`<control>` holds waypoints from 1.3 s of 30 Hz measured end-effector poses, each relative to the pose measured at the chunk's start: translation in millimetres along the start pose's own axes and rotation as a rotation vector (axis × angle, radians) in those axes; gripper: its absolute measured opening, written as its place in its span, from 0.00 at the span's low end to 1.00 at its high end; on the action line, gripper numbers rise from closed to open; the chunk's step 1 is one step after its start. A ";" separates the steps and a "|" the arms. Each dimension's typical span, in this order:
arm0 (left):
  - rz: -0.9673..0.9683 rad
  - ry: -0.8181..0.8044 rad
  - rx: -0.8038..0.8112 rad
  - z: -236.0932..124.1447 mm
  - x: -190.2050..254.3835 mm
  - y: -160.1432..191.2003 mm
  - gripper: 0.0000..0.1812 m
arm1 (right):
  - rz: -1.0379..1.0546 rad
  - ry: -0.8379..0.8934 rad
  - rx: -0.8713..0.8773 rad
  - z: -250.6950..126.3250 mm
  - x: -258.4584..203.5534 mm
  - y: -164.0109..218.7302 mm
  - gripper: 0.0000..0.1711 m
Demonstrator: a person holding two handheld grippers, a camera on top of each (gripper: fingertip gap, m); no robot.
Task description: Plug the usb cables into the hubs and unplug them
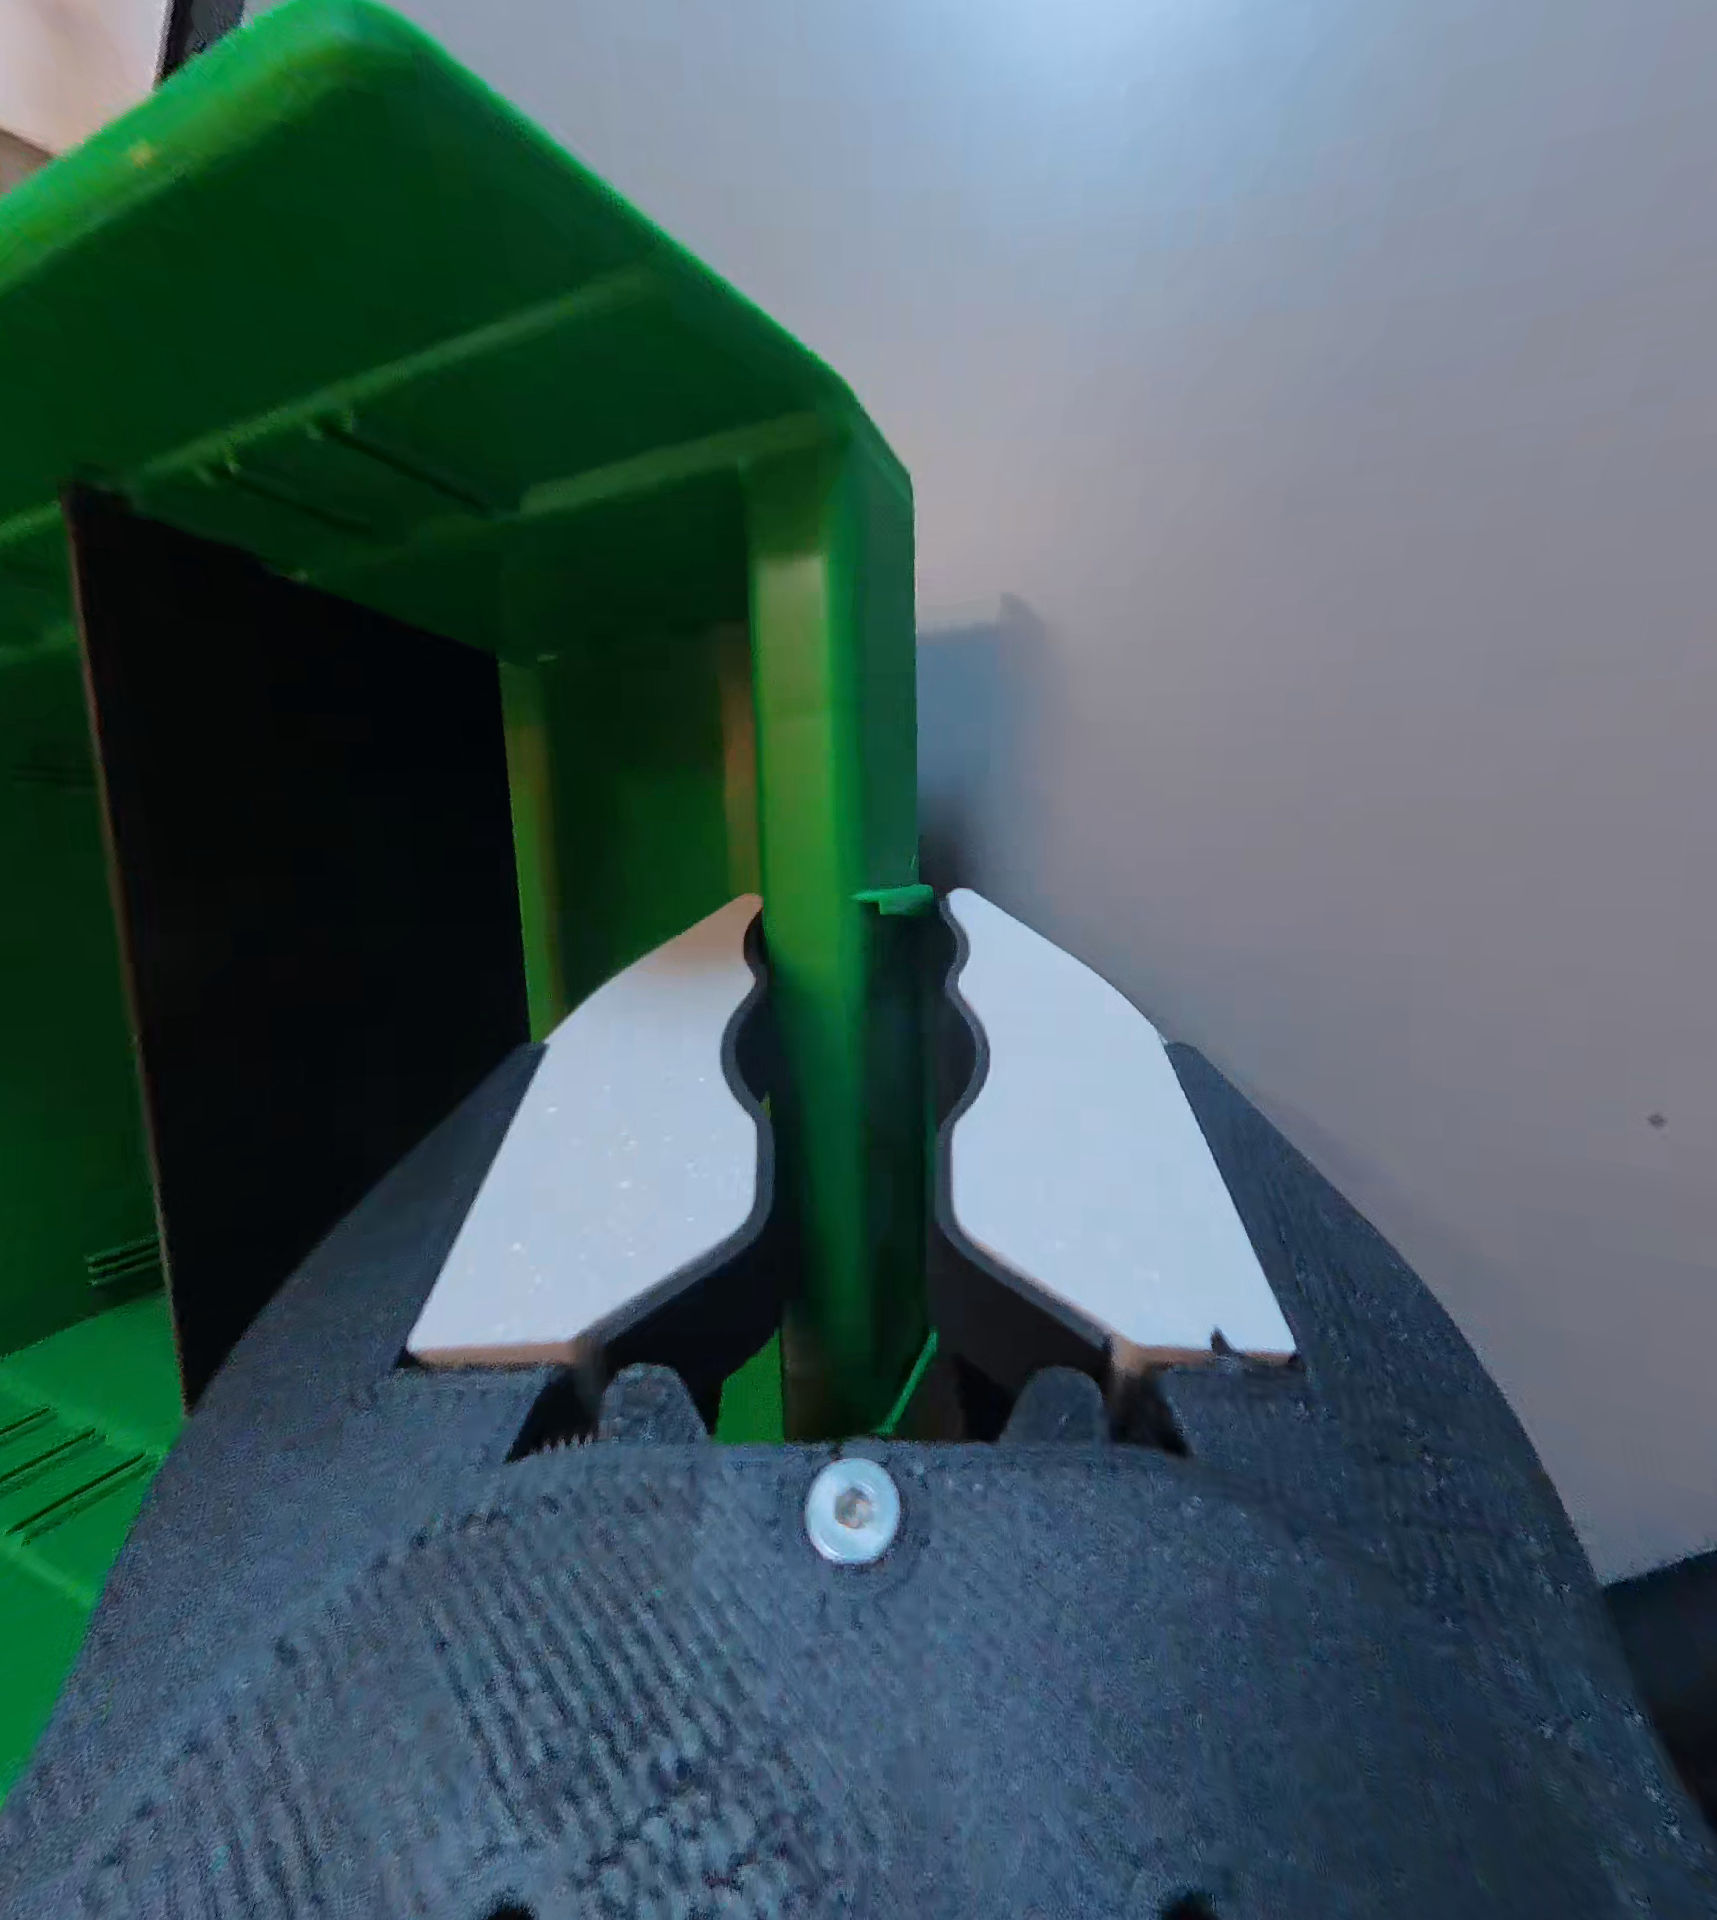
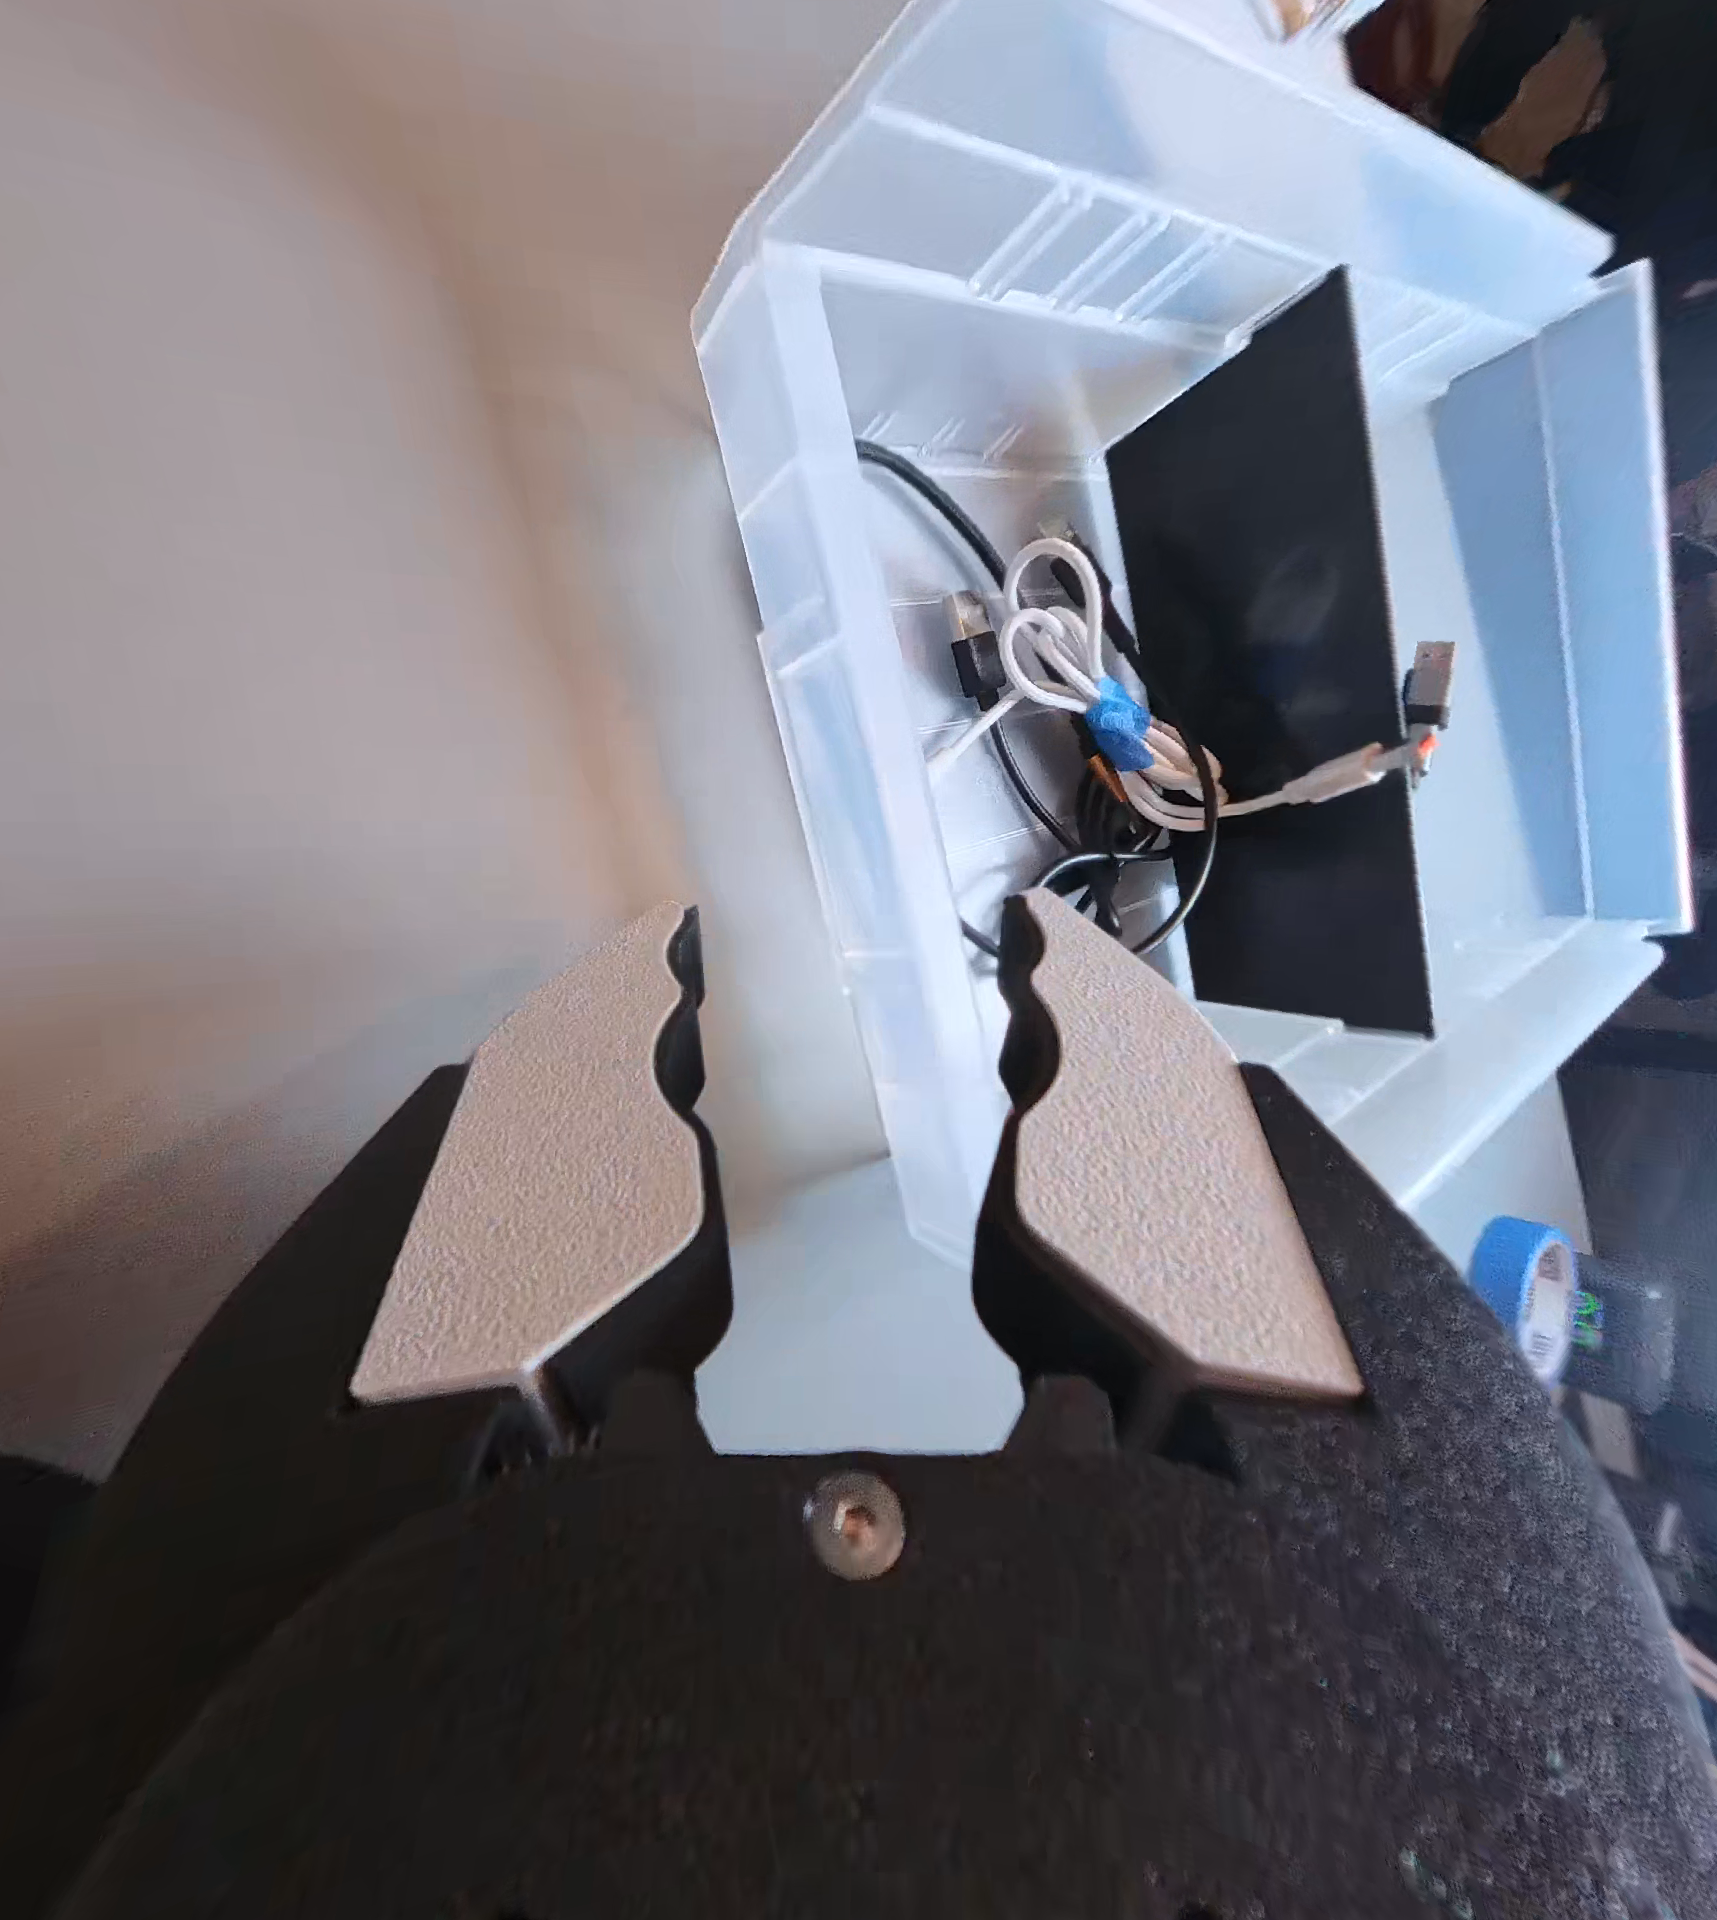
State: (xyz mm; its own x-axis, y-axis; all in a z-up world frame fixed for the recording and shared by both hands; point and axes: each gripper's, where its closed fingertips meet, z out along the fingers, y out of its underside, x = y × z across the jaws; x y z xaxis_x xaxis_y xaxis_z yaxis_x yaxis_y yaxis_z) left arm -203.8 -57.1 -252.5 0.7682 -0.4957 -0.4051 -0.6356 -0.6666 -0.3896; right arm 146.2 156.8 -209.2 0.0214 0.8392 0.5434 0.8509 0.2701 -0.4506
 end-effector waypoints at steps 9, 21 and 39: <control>0.259 0.119 0.147 -0.6 63.1 -65.6 0.16 | -0.322 -0.067 -0.204 65.9 -4.2 -11.7 0.17; 0.089 -0.100 0.374 -24.8 56.0 -116.5 0.18 | -0.392 -0.060 0.131 -27.5 -132.4 -59.0 0.22; -0.491 0.125 0.642 -25.9 148.0 -214.4 0.28 | 0.686 0.061 0.318 -64.6 -50.0 15.1 0.11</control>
State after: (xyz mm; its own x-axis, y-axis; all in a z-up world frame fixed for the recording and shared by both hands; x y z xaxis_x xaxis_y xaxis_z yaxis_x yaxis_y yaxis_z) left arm 48.1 -2.0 -207.6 0.9493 -0.3140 0.0150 -0.1157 -0.3935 -0.9120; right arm 191.9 88.4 -197.4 0.5279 0.8432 0.1016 0.4441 -0.1720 -0.8793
